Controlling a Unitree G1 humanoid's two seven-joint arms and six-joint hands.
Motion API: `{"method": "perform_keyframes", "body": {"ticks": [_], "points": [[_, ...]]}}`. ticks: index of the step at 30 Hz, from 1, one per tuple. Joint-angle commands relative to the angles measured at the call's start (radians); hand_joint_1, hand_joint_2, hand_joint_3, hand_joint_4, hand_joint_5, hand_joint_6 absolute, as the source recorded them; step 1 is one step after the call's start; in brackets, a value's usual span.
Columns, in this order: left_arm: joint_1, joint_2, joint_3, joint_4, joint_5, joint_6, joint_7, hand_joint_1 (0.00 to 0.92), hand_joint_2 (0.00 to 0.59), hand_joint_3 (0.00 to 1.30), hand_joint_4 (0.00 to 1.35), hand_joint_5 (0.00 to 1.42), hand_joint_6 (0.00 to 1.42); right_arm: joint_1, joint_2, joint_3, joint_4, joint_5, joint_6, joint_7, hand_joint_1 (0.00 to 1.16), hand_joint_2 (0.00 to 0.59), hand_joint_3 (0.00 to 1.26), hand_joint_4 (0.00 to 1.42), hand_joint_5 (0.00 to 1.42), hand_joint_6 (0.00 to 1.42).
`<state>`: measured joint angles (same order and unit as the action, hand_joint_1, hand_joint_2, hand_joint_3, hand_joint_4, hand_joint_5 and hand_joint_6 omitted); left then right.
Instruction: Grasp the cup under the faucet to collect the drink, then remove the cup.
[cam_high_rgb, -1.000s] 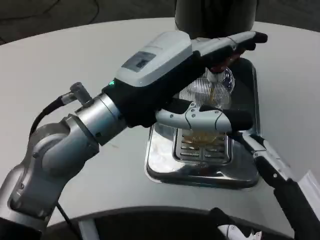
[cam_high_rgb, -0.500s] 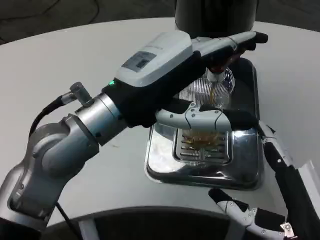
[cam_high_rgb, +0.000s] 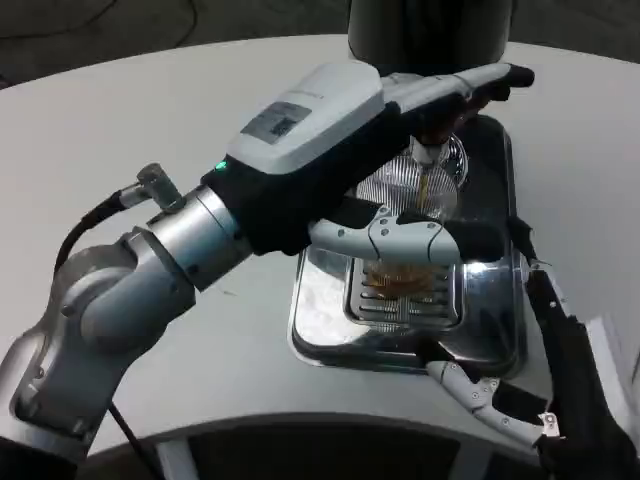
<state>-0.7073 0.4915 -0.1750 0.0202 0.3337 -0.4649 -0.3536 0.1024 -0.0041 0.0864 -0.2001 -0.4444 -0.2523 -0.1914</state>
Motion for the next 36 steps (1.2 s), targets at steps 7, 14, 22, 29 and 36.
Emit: {"method": "perform_keyframes", "body": {"ticks": [7,14,22,29,36], "points": [[0.036,0.025,-0.023,-0.012,0.043,-0.009,-0.027,0.000,0.094,0.14,0.16,0.28,0.19,-0.109,0.007,0.047,0.104,-0.018,-0.011,-0.058,0.86,0.207,0.03,0.03,0.00,0.05],[0.044,0.033,-0.014,-0.018,0.040,-0.008,-0.026,0.000,0.094,0.15,0.17,0.28,0.19,-0.165,0.007,0.066,0.151,-0.034,-0.010,-0.081,0.86,0.207,0.03,0.02,0.00,0.05],[0.047,0.033,-0.010,-0.020,0.038,-0.010,-0.021,0.000,0.096,0.15,0.17,0.28,0.19,-0.253,-0.005,0.066,0.224,-0.060,-0.016,-0.130,0.85,0.200,0.02,0.02,0.00,0.03],[0.044,0.030,-0.008,-0.015,0.039,-0.008,-0.015,0.000,0.096,0.15,0.17,0.28,0.19,-0.307,-0.009,0.054,0.278,-0.052,-0.015,-0.167,0.85,0.197,0.02,0.02,0.00,0.03],[0.037,0.032,-0.012,-0.008,0.049,-0.012,-0.014,0.000,0.096,0.15,0.17,0.29,0.19,-0.337,-0.002,0.054,0.318,-0.034,-0.010,-0.180,0.83,0.192,0.02,0.02,0.00,0.02]]}}
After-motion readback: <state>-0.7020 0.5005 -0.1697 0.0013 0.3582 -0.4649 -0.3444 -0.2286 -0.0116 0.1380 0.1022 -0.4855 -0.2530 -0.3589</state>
